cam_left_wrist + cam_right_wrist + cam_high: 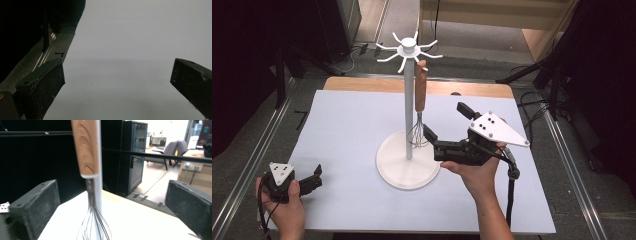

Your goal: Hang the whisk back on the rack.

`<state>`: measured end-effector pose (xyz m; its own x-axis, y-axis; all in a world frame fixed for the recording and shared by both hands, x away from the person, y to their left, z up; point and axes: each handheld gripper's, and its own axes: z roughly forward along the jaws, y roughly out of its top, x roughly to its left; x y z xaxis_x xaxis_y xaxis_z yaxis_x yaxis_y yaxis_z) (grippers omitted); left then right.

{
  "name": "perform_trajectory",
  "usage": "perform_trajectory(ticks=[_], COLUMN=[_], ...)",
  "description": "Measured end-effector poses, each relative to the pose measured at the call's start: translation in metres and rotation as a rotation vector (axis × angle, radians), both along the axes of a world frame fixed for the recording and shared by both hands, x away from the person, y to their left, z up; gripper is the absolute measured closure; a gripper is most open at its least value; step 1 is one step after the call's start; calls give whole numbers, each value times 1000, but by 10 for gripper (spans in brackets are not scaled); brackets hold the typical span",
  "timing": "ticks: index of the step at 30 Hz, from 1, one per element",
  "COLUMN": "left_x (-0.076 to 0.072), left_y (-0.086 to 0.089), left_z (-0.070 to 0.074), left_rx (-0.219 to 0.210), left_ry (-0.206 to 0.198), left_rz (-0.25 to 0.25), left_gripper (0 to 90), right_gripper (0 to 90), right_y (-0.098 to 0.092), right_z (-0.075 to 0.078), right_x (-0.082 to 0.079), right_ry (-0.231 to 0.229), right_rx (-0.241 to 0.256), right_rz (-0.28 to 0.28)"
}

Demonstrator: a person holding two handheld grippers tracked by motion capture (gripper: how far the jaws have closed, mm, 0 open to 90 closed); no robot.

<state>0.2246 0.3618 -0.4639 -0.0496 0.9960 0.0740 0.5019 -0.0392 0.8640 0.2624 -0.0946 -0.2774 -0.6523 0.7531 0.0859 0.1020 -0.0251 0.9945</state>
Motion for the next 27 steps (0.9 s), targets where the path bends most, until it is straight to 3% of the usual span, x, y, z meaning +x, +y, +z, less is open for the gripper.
perform_trajectory(ticks=[12,27], left_x=[0,0], left_y=[0,-1], left_z=[0,0], left_rx=[5,9], left_ry=[6,5], left_rz=[-2,0], left_gripper=[2,2], right_gripper=[0,0], right_y=[-27,-51], right_z=[-28,-78], right_x=[1,5], right_ry=[50,120], right_rx=[-28,-84], right_rz=[-92,-188])
